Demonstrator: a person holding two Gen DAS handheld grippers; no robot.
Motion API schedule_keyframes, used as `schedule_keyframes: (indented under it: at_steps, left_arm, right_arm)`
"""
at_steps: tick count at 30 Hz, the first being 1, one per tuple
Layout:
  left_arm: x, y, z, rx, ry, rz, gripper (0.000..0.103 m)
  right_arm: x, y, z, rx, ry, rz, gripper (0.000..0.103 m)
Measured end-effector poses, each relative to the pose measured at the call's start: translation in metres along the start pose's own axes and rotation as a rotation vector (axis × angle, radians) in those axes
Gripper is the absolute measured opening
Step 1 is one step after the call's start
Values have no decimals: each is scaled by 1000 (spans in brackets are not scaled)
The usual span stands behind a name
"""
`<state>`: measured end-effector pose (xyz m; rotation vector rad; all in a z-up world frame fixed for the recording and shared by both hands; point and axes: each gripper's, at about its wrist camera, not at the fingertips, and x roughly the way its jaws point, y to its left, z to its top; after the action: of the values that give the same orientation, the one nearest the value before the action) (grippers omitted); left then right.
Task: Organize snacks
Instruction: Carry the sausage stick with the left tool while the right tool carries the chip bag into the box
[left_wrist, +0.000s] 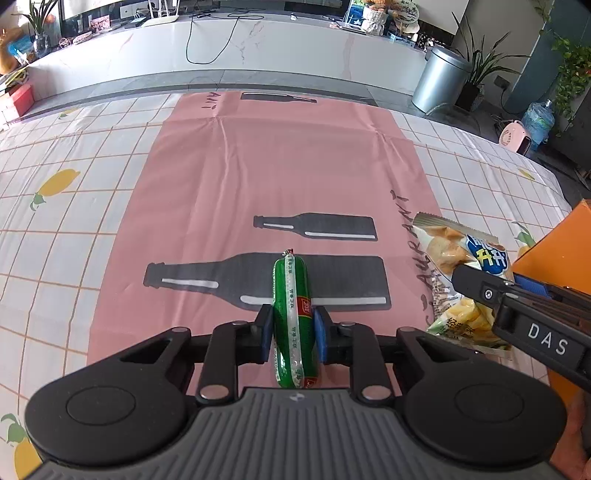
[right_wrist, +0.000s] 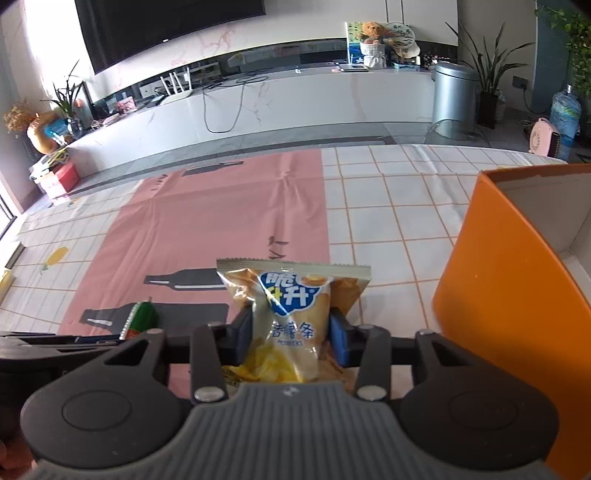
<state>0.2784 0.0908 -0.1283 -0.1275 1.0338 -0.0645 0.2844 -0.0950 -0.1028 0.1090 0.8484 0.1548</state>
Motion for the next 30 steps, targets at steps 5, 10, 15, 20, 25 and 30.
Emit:
schedule_keyframes:
  at_steps: [5,10,15,20,25,30]
  left_arm:
    - [-18,-1,-9,-30,-4,-25,25]
    - [-49,-9,-19,-24,-20,-44,25]
    - [-85,-22,-27,-3,-34,-60,25]
    - [-119,-40,-31,14,-51,-109,25]
    - [-149,-67,-34,60,-89,-144,25]
    - [-170,-102,-33,110,-115,-194,25]
  right_arm:
    - [-19,1,-3,-9,-10,27,36]
    - [-49,0,-11,-19,-21,40,36]
    - [-83,-6,-21,-23,8,83,36]
    - [-126,-19,-25,-11,6,136,36]
    - [-174,-37,-24,-16,-32,158,36]
    - [-216,-63,-21,-36,-77,140,36]
